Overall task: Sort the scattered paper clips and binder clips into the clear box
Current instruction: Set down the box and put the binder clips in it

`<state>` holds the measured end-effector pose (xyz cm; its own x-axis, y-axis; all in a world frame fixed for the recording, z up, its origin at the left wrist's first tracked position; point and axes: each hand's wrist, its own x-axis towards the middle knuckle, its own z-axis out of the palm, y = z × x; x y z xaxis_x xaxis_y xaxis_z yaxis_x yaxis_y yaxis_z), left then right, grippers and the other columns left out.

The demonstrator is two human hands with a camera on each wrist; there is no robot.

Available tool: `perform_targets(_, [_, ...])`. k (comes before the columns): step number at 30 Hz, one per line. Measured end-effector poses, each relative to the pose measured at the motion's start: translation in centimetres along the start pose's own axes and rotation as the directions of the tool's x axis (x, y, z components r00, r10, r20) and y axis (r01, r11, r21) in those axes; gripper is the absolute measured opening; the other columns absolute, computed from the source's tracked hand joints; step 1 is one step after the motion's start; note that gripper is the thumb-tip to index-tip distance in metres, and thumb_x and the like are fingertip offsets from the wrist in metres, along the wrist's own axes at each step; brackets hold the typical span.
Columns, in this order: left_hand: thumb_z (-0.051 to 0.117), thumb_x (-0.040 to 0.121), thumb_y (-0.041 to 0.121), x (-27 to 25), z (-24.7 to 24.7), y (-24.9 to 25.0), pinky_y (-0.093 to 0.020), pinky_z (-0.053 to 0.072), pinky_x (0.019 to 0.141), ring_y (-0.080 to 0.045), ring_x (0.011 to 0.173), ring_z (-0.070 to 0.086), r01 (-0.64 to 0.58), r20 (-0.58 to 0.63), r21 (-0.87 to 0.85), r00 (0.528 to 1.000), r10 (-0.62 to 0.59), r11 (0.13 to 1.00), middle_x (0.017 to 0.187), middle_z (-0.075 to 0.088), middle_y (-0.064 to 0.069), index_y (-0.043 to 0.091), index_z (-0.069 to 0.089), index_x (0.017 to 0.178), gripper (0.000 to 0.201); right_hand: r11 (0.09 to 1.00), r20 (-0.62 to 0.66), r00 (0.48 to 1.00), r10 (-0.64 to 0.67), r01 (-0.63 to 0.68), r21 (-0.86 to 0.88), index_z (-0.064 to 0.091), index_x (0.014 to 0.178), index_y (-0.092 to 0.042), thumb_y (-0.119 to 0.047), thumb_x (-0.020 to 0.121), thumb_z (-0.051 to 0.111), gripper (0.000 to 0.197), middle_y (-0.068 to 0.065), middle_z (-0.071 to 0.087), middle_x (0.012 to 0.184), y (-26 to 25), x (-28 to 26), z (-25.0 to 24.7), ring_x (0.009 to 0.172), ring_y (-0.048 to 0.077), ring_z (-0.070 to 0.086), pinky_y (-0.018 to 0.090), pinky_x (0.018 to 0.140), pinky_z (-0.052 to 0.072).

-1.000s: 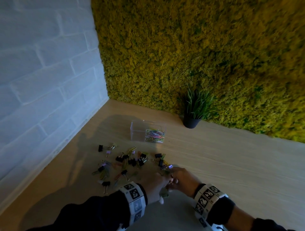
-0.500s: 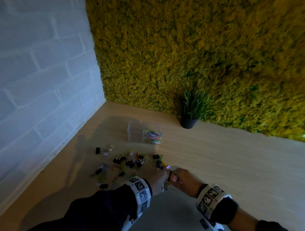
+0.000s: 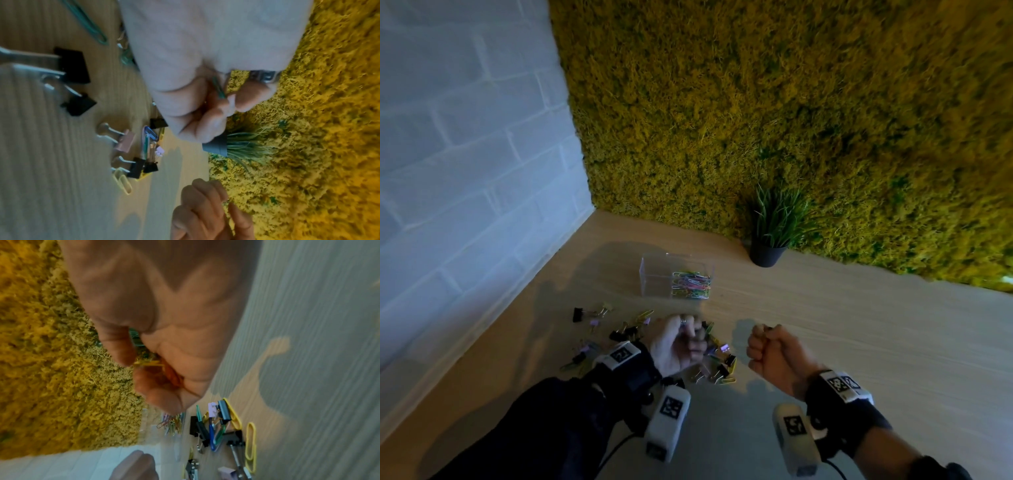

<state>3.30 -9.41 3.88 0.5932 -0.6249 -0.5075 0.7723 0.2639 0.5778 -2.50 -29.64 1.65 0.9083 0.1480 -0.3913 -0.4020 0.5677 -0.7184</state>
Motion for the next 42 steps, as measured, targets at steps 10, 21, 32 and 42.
perform_targets(10, [0.039,0.098,0.029,0.9,2.4,-2.2,-0.017,0.017,0.037,-0.006,0.035,0.022,0.151,-0.08,0.656,0.988,-0.131,0.739,0.046,0.032,0.006,0.021,0.035,0.055,0.044,0.041,0.003,0.994,-0.107,0.007,-0.999,0.061,0.09,-0.011,-0.018,0.1,0.036,0.028,0.009,0.062,0.086,-0.3,1.3,-0.3,0.077,0.018,0.059,0.024,0.07,0.043])
perform_targets(21, [0.06,0.082,0.037,1.9,0.8,-3.3,-0.032,0.05,0.088,-0.018,0.094,0.064,0.002,0.102,0.921,0.964,0.246,-0.39,0.098,0.071,-0.001,0.017,0.068,0.093,0.025,-0.278,-0.026,0.995,-0.097,-0.053,-0.959,0.063,0.1,-0.021,-0.045,0.082,0.06,0.03,0.004,0.063,0.116,-0.3,2.5,1.2,0.108,0.023,0.058,0.03,0.086,0.045])
perform_targets(32, [0.067,0.078,0.042,1.2,-0.9,-3.3,-0.03,0.045,0.091,-0.014,0.108,0.057,-0.021,0.115,0.943,0.958,0.264,-0.332,0.118,0.062,0.007,0.029,0.054,0.114,0.041,-0.303,0.111,0.994,-0.019,0.1,-0.948,0.062,0.113,-0.028,-0.032,0.08,0.068,0.033,-0.006,0.059,0.124,-0.9,1.8,0.6,0.111,0.012,0.052,0.026,0.092,0.04])
perform_targets(42, [0.059,0.088,0.019,3.3,0.6,-2.6,-0.031,0.052,0.086,-0.021,0.096,0.067,0.018,0.086,0.919,0.966,0.244,-0.395,0.102,0.073,-0.005,0.014,0.069,0.099,0.016,-0.386,0.111,0.993,-0.042,0.086,-0.918,0.057,0.098,-0.021,-0.031,0.094,0.047,0.015,0.007,0.062,0.112,-0.2,1.5,0.7,0.102,0.024,0.059,0.023,0.073,0.034])
